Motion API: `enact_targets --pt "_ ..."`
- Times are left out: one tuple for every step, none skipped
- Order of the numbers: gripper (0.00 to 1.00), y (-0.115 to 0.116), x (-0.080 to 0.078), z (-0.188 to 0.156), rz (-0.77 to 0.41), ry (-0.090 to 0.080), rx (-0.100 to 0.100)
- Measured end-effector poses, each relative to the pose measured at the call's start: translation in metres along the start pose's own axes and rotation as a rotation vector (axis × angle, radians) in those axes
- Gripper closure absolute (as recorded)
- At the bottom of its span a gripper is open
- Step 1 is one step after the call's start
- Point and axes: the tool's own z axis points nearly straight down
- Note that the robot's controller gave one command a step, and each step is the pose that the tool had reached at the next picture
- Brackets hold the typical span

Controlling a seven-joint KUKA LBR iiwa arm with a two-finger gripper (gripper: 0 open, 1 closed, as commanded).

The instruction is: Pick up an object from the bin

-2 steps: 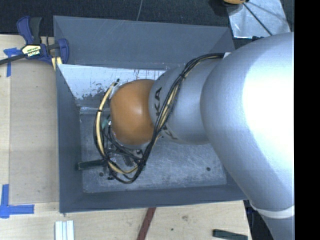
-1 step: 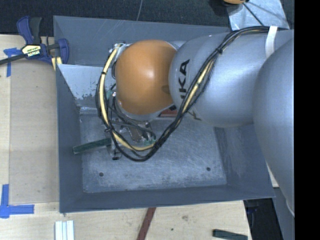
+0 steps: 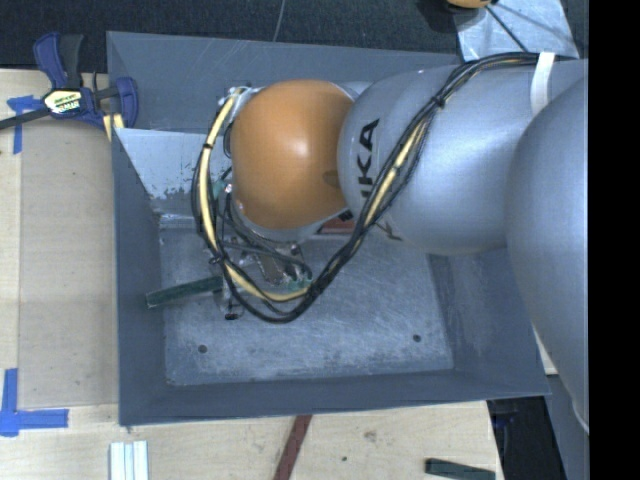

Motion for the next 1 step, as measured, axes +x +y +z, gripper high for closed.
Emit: enact_targets --pt "1.00 0.0005 -0.0018 -0.0248 -0.011 0.000 0.000"
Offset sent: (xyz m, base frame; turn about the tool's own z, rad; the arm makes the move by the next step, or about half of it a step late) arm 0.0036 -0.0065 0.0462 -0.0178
